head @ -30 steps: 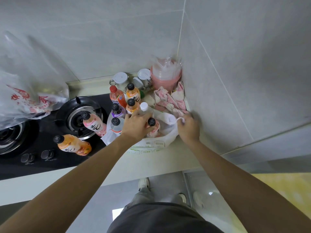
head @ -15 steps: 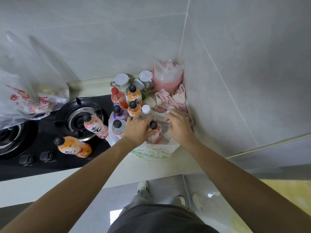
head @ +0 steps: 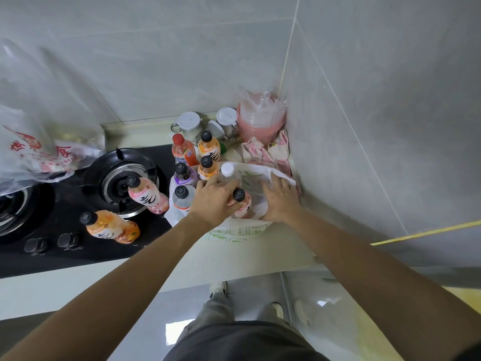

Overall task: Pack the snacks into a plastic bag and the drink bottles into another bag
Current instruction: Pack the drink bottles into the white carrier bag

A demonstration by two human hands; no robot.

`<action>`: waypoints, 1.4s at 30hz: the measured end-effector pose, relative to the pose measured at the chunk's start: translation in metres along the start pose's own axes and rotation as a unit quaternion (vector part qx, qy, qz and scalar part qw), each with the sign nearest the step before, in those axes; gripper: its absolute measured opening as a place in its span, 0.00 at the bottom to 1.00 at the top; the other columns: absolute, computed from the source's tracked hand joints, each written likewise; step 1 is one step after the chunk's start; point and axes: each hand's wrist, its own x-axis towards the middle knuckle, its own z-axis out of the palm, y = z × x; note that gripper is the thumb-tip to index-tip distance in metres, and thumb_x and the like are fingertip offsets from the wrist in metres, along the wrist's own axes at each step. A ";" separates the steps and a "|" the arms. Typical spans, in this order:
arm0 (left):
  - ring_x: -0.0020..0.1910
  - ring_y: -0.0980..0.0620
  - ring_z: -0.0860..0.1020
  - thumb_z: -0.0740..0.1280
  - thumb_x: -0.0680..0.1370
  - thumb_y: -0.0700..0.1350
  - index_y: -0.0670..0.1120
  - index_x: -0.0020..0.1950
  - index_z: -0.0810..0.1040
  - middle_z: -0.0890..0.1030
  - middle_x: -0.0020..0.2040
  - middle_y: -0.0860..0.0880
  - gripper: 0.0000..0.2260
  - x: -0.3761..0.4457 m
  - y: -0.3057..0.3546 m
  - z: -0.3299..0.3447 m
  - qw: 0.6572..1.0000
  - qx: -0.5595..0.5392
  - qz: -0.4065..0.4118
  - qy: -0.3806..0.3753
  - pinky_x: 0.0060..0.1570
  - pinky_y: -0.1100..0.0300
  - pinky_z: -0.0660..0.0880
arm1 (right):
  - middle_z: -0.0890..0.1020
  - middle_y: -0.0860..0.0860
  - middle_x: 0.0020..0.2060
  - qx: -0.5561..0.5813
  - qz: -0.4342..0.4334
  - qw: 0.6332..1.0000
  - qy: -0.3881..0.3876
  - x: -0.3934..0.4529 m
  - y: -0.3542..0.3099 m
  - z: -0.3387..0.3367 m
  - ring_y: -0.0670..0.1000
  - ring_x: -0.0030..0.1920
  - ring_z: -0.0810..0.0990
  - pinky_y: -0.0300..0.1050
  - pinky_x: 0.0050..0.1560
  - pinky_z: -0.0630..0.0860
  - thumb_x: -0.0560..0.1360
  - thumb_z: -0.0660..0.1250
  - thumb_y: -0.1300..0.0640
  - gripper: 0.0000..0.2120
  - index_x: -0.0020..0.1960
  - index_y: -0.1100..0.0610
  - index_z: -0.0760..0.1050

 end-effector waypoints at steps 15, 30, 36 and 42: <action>0.58 0.44 0.78 0.72 0.78 0.49 0.44 0.64 0.77 0.77 0.63 0.46 0.17 -0.120 -0.024 0.037 0.994 -0.006 0.113 0.005 0.52 0.52 0.78 | 0.84 0.52 0.47 0.052 -0.184 0.971 0.140 -0.073 -0.039 0.030 0.56 0.48 0.82 0.53 0.56 0.74 0.74 0.66 0.61 0.10 0.53 0.56 0.81; 0.47 0.45 0.78 0.52 0.86 0.51 0.45 0.55 0.78 0.82 0.52 0.45 0.17 -0.103 -0.053 0.041 0.959 0.125 -0.095 -0.237 0.46 0.54 0.71 | 0.83 0.53 0.53 -0.018 -0.087 0.996 0.000 -0.083 -0.046 0.019 0.58 0.53 0.83 0.48 0.45 0.76 0.78 0.70 0.42 0.19 0.61 0.54 0.79; 0.53 0.48 0.78 0.63 0.82 0.59 0.48 0.64 0.76 0.80 0.58 0.48 0.18 -0.108 -0.061 0.039 0.946 0.100 -0.192 -0.242 0.50 0.55 0.76 | 0.77 0.53 0.61 -0.015 -0.023 1.000 0.013 -0.077 -0.045 0.021 0.56 0.58 0.80 0.50 0.48 0.77 0.68 0.72 0.28 0.39 0.66 0.54 0.72; 0.62 0.47 0.77 0.73 0.69 0.70 0.48 0.69 0.73 0.78 0.62 0.47 0.37 -0.101 -0.066 0.033 0.945 0.042 -0.232 -0.229 0.56 0.54 0.76 | 0.76 0.50 0.66 0.029 -0.003 1.000 -0.010 -0.069 -0.043 0.009 0.54 0.66 0.75 0.51 0.56 0.78 0.61 0.74 0.24 0.50 0.71 0.55 0.69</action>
